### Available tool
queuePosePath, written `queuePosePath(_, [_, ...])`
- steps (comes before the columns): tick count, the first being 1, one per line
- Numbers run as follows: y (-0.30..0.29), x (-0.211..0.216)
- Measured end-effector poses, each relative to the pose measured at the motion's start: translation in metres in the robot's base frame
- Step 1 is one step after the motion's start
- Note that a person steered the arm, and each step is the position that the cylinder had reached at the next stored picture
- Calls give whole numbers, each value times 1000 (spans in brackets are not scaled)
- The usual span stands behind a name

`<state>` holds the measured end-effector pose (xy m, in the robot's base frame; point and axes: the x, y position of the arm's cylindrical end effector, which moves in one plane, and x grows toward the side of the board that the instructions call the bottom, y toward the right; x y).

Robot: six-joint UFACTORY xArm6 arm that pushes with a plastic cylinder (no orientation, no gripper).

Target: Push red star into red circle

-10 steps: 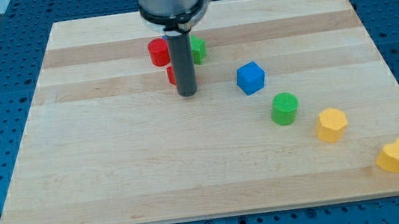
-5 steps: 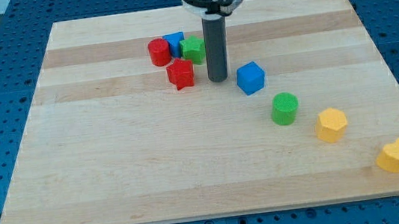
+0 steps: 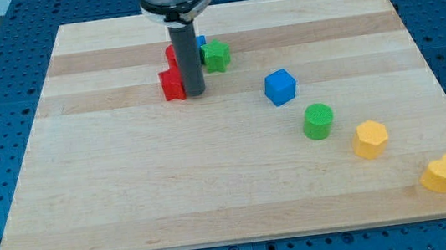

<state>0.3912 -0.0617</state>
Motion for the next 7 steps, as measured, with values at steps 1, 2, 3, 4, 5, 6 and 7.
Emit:
queuePosePath(1, [-16, 0])
queuePosePath(2, [-18, 1])
queuePosePath(3, [-21, 23])
queuePosePath(4, [-37, 34])
queuePosePath(5, [-54, 30])
queuePosePath(6, [-55, 18])
queuePosePath(7, [-55, 1])
